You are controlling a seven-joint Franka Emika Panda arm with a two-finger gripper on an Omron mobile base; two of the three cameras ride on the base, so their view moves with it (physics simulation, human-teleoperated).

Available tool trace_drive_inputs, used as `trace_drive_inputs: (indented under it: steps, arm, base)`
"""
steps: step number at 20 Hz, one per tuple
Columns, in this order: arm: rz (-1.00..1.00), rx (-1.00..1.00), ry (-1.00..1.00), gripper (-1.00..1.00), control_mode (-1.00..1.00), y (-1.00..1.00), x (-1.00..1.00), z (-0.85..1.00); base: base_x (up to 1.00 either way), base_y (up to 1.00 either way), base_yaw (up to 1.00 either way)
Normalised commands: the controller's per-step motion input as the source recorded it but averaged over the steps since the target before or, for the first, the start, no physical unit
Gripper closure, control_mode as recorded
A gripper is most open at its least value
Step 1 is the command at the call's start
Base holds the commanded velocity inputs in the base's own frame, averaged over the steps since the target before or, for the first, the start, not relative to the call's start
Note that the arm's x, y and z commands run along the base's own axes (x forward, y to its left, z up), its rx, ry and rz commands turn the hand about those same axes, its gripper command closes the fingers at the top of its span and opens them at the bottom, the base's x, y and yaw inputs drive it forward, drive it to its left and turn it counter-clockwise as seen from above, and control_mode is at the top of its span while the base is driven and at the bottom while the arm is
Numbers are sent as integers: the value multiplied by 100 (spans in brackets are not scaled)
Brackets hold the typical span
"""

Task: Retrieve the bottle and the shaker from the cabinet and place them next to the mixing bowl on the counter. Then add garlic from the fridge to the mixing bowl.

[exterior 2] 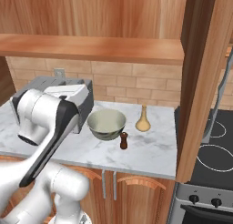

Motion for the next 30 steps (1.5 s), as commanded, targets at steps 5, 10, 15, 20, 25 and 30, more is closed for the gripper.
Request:
trace_drive_inputs:
  steps: [5, 10, 15, 20, 25, 30]
  arm:
    - [0, -1, -3, -100, -100, 0, 0, 0]
    - [1, 6, 20, -100, -100, 24, 0, 0]
    - [12, 37, 47, -100, -100, 49, 0, 10]
    - [17, 64, 61, -100, -100, 54, -4, 16]
    - [23, 76, 68, -100, -100, 55, -7, 10]
    - [27, 90, 72, -100, -100, 31, -19, 9]
  base:
    - [0, 0, 0]
    - [0, 0, 0]
    - [0, 0, 0]
    - [0, 0, 0]
    - [0, 0, 0]
    - [0, 0, 0]
